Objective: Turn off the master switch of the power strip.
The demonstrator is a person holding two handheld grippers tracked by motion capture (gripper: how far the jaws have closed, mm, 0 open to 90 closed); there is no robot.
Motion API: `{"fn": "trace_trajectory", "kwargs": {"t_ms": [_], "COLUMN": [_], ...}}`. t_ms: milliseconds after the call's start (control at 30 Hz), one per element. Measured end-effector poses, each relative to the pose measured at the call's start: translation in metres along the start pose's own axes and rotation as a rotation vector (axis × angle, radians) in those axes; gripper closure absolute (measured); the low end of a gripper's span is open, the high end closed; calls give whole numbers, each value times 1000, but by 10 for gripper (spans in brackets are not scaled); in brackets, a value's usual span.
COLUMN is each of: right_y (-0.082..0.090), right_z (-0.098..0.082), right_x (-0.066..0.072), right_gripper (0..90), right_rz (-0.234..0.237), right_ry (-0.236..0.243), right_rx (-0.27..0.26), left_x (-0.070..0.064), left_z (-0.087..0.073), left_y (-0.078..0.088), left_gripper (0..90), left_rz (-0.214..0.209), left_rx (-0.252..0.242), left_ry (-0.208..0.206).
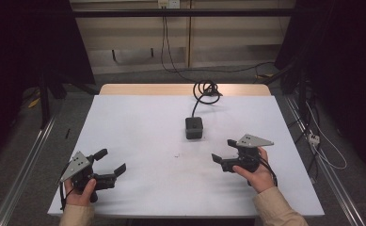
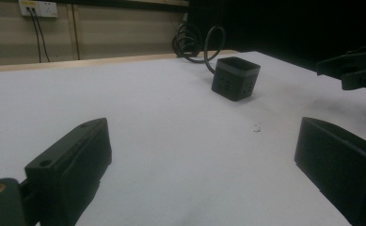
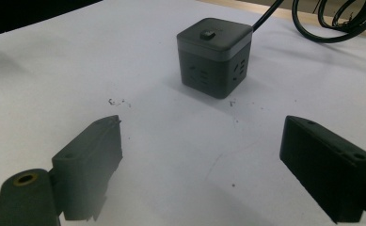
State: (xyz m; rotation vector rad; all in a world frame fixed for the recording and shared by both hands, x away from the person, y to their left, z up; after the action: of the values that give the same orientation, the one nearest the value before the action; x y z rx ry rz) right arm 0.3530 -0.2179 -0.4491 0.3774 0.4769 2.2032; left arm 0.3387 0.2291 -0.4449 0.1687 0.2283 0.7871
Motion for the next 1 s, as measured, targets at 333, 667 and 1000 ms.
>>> {"fn": "trace_trajectory", "kwargs": {"t_ms": [333, 667, 1000], "right_y": [9, 20, 36], "right_z": [-11, -23, -31], "right_x": [2, 0, -5], "right_gripper": [130, 120, 116], "right_rz": [-2, -6, -20], "right_ry": [8, 8, -13], "right_rx": [26, 29, 17], "left_x": [-1, -2, -3], "left_z": [-1, -1, -1], "left_y": [-2, -2, -6], "left_gripper": [41, 41, 41], "left_rz": [-6, -4, -14], "left_rx": [9, 9, 20], "left_ry": [-9, -8, -16]}}
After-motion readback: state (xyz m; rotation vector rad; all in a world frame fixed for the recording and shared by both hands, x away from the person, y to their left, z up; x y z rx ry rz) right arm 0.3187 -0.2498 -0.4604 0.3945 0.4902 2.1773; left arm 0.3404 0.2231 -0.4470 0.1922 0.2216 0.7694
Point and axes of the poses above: each handheld gripper's, and its own axes: y roughly backward along the jaws, z roughly out of its top, x roughly to its left, the point moved 3 cm from there along -y, roughly forward along the jaws
